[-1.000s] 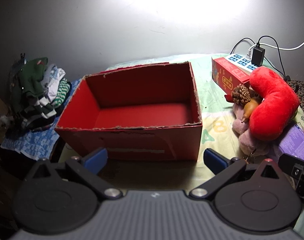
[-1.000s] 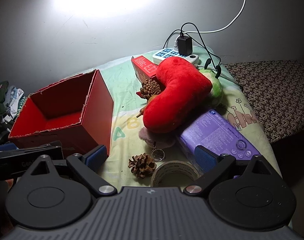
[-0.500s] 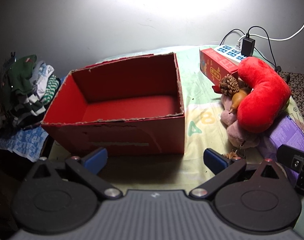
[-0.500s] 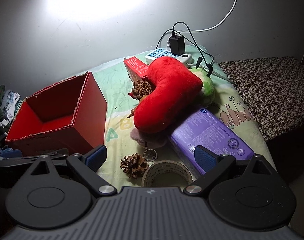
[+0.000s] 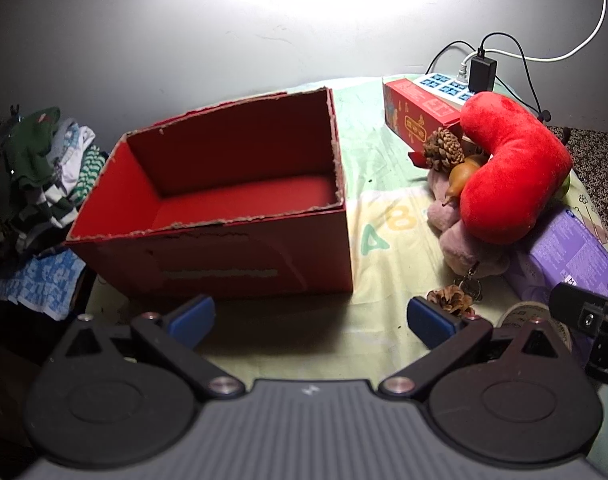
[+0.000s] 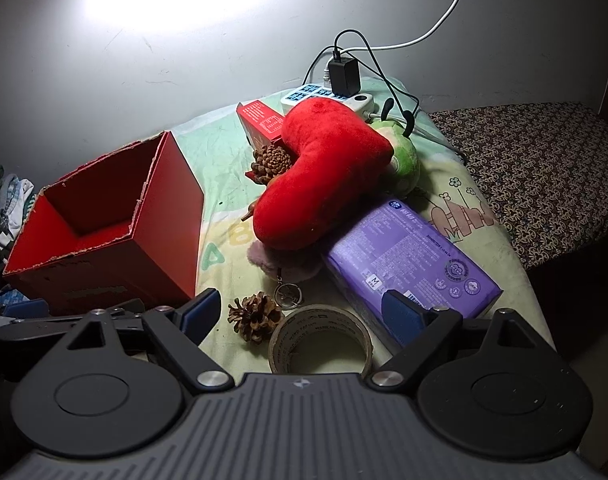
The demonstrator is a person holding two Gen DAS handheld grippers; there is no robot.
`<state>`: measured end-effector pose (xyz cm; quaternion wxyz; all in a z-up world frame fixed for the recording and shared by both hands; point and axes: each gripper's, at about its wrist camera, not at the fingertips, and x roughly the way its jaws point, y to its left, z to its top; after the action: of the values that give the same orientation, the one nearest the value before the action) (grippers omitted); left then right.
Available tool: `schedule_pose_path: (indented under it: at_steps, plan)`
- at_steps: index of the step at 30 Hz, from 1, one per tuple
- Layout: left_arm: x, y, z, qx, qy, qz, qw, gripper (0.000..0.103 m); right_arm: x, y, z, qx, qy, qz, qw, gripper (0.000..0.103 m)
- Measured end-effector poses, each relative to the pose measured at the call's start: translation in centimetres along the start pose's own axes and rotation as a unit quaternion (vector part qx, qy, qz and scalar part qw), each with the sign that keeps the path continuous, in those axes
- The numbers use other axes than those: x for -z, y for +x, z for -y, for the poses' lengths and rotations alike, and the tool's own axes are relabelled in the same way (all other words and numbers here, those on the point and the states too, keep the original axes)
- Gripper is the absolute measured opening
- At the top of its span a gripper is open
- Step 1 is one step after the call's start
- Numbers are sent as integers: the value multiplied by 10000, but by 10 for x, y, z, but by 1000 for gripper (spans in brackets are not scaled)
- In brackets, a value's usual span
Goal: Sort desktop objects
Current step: 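Move the right gripper toward the roll of packing tape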
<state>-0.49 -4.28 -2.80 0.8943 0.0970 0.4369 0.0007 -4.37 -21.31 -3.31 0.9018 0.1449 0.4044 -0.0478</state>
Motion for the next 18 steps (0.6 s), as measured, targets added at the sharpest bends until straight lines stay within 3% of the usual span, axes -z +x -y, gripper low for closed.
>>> schedule_pose_path:
  at_steps: [10,18]
  plan:
    - [0,10,12,-8,144,-161,9998,103,1,9,12,-74,98,-124,9998,83]
    - [1,17,29,11,315,-215,9993,103,2,16,24,-161,199,-194,9995,71]
